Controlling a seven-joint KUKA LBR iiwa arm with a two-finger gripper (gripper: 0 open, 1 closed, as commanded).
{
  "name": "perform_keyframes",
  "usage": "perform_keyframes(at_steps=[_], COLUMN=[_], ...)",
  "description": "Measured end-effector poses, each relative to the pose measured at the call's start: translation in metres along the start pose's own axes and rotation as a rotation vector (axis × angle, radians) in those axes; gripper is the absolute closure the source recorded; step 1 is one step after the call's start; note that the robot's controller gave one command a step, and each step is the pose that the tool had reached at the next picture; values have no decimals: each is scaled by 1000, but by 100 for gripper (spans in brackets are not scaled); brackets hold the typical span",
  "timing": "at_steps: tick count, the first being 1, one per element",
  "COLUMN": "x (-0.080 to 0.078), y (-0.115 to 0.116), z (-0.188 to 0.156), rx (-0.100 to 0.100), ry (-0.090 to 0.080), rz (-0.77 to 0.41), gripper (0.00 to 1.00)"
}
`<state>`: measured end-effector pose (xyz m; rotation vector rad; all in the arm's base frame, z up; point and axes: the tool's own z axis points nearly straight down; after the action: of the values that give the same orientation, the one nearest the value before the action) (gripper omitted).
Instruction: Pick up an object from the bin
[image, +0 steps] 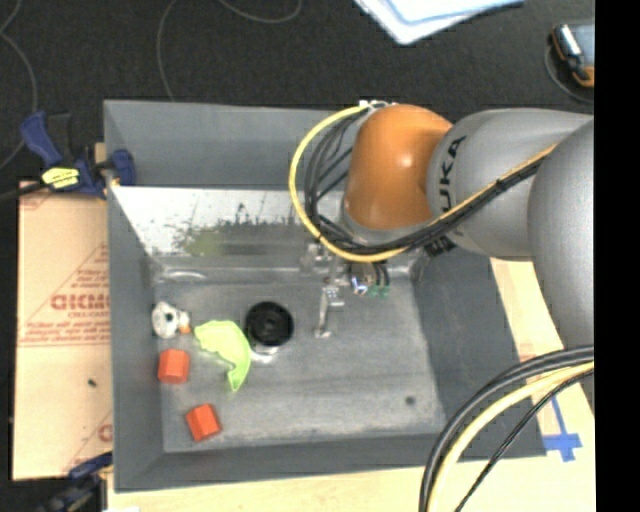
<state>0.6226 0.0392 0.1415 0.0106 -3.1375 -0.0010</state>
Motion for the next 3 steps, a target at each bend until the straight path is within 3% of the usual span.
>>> perform_keyframes(at_steps=[1,2,3], x=[-2,9,5], y=[0,30,51], z=[-5,73,70], rx=[0,0,-2], ry=[-8,0,-15], rz=[1,-52,14], gripper=[0,0,100])
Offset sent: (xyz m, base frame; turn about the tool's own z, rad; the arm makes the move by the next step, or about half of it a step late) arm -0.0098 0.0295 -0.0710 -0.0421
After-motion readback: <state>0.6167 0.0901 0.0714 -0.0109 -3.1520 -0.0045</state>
